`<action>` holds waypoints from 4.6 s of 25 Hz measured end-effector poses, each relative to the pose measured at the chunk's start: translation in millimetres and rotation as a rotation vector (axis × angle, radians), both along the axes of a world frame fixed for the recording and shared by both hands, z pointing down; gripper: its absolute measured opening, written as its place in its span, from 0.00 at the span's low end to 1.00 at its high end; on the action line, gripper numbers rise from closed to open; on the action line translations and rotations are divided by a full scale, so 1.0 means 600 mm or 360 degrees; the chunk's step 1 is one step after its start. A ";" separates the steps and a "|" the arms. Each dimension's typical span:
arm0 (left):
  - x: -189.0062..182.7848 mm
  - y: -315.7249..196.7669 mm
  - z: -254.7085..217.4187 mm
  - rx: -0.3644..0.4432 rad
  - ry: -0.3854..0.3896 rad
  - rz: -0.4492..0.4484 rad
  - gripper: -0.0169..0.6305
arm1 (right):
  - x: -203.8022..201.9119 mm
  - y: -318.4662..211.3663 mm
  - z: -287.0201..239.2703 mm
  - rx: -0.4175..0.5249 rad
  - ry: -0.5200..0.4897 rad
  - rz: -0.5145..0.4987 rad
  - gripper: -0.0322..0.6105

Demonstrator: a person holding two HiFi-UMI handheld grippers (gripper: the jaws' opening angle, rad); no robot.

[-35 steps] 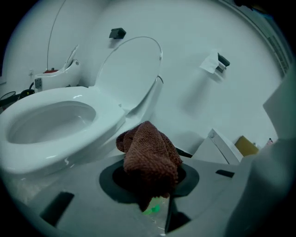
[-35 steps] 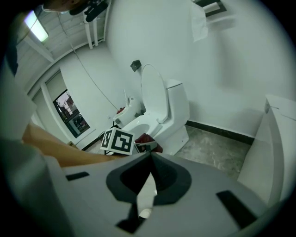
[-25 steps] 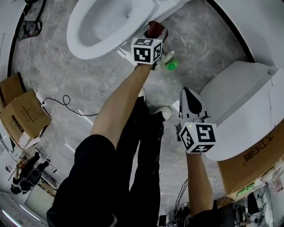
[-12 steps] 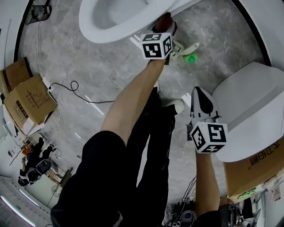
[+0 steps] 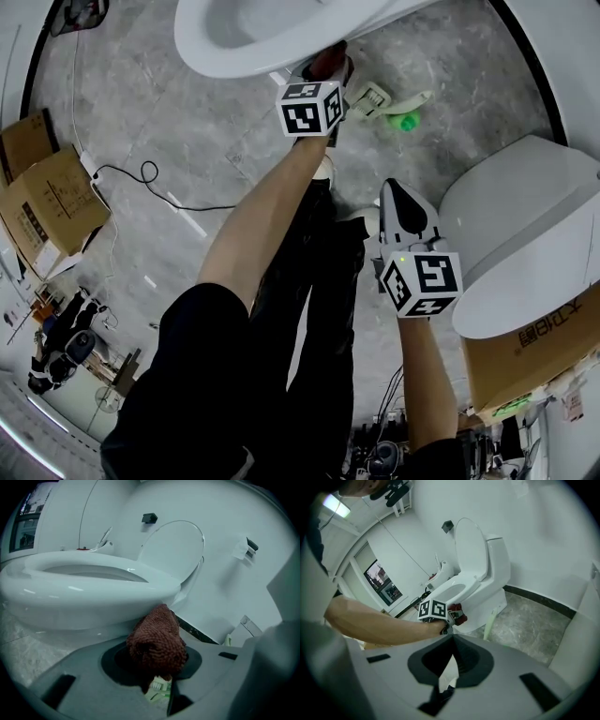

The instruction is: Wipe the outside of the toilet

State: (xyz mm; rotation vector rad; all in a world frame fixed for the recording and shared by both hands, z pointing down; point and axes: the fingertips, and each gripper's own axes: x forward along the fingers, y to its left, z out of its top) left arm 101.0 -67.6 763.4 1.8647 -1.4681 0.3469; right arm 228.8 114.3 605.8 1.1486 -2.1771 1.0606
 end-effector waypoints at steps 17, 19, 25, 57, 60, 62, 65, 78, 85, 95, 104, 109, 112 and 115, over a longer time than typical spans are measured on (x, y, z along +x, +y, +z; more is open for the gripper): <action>-0.158 0.095 0.004 -0.0109 -0.0130 -0.0032 0.20 | -0.081 0.008 -0.001 -0.0008 0.0008 -0.0154 0.05; -0.184 0.107 0.006 -0.0128 -0.0151 -0.0065 0.20 | -0.091 0.008 -0.001 -0.0011 0.0001 -0.0165 0.06; -0.253 0.130 0.008 -0.0162 -0.0221 -0.0112 0.20 | -0.120 0.013 -0.003 -0.0016 -0.0011 -0.0222 0.05; 0.061 0.061 -0.026 0.0003 -0.0044 0.0322 0.20 | 0.053 0.009 -0.020 0.0013 0.0002 0.0270 0.05; 0.100 0.012 -0.028 0.0015 -0.0032 0.0320 0.20 | 0.079 0.003 -0.021 0.0014 0.0003 0.0321 0.06; 0.125 -0.017 -0.026 0.0020 -0.0030 0.0330 0.20 | 0.096 -0.001 -0.020 0.0007 0.0008 0.0353 0.06; 0.154 -0.063 -0.024 0.0045 -0.0041 0.0359 0.20 | 0.113 -0.011 -0.018 0.0003 0.0003 0.0413 0.06; 0.188 -0.159 0.051 0.0034 0.0095 0.0020 0.20 | 0.136 -0.007 0.028 -0.0082 0.0013 0.0449 0.06; 0.148 -0.148 0.066 0.0017 0.0143 -0.0146 0.20 | 0.122 -0.006 0.038 -0.0125 0.0003 0.0428 0.06; 0.090 -0.098 0.075 -0.0018 0.0132 -0.0199 0.20 | 0.094 -0.002 0.044 -0.0147 0.0004 0.0355 0.06; 0.023 -0.038 0.086 -0.0051 0.0088 -0.0237 0.20 | 0.045 0.016 0.048 -0.0160 -0.0005 0.0252 0.05; -0.011 -0.010 0.085 -0.0066 0.0055 -0.0203 0.20 | 0.019 0.017 0.047 -0.0161 -0.0009 0.0206 0.06; -0.033 0.008 0.083 -0.0077 0.0034 -0.0194 0.20 | 0.003 0.018 0.045 -0.0164 -0.0011 0.0182 0.06; -0.063 0.030 0.081 -0.0095 0.0017 -0.0209 0.20 | -0.017 0.020 0.038 -0.0162 -0.0011 0.0154 0.06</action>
